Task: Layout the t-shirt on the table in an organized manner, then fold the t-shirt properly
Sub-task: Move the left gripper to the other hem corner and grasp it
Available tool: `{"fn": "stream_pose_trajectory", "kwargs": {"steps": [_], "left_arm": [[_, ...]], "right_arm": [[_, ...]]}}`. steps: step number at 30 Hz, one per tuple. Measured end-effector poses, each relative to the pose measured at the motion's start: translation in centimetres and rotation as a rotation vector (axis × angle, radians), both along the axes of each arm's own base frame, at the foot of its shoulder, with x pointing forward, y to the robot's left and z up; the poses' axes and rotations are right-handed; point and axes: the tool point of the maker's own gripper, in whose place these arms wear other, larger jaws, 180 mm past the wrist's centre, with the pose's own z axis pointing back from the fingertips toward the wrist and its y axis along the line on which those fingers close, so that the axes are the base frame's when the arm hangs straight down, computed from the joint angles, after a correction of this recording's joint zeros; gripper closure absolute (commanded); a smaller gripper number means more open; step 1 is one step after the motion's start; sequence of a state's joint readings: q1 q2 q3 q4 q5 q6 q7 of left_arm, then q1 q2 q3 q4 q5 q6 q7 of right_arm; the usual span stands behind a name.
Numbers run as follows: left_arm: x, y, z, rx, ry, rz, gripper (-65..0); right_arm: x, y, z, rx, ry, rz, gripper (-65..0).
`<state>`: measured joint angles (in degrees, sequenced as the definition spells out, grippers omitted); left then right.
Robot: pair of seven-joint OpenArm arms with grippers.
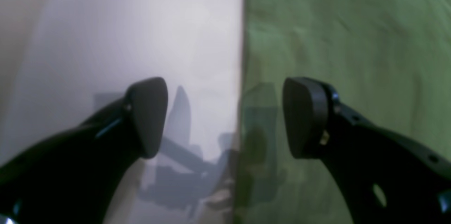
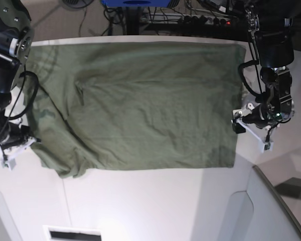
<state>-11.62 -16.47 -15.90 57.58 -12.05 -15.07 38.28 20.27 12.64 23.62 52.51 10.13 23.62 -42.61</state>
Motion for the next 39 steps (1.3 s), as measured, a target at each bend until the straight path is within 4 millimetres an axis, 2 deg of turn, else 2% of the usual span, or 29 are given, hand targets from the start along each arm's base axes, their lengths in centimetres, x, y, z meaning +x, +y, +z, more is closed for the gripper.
{"fn": "stream_pose_trajectory", "kwargs": {"steps": [2,4,9,11,13,16,20,22,25,28,32,39], "left_arm": [[-0.2,-1.3,-0.9,-0.015,0.022,-0.027,-47.4],[-0.1,-2.6,-1.7,-0.037,0.011,-0.035,-41.5],[0.2,-2.6,-2.2,-0.057,-0.017,-0.017,-25.0],[0.1,-2.5,-2.2,-0.055,-0.016,-0.012,-15.3],[0.1,-2.5,-2.3,-0.059,-0.016,-0.011,0.0],[-0.3,-2.8,-1.9,-0.047,-0.002,-0.029,0.0],[-2.1,-3.2,-1.3,-0.012,0.039,-0.073,0.0],[-2.7,-3.4,-0.2,0.017,0.031,-0.099,0.0],[-2.5,-3.8,2.6,0.055,-0.038,-0.136,0.0],[-3.4,-4.5,4.4,0.085,-0.052,-0.172,0.0],[-5.9,-5.1,4.6,0.105,0.002,-0.202,0.0],[-9.2,-5.0,2.7,0.104,0.087,-0.208,0.0]], "right_arm": [[-0.1,0.0,-0.1,-0.001,0.002,0.000,0.0],[-0.3,-0.1,-0.3,-0.002,0.008,0.000,0.0],[-0.7,-0.5,-0.4,-0.010,0.013,-0.004,0.0],[-0.6,-0.5,-0.4,-0.010,0.009,-0.003,0.0],[-0.7,-0.5,-0.4,-0.010,0.010,-0.004,0.0],[-0.6,-0.4,-0.4,-0.007,0.010,-0.003,0.0],[-0.7,-0.3,-0.5,-0.007,0.010,-0.002,0.0],[-0.7,-0.4,-0.5,-0.009,0.011,-0.002,0.0],[-0.7,-0.3,-0.5,-0.009,0.010,-0.002,0.0],[-0.6,-0.3,-0.5,-0.008,0.009,-0.002,0.0],[-0.7,-0.3,-0.5,-0.008,0.010,-0.002,0.0],[-0.7,-0.3,-0.5,-0.007,0.010,-0.003,0.0]]}}
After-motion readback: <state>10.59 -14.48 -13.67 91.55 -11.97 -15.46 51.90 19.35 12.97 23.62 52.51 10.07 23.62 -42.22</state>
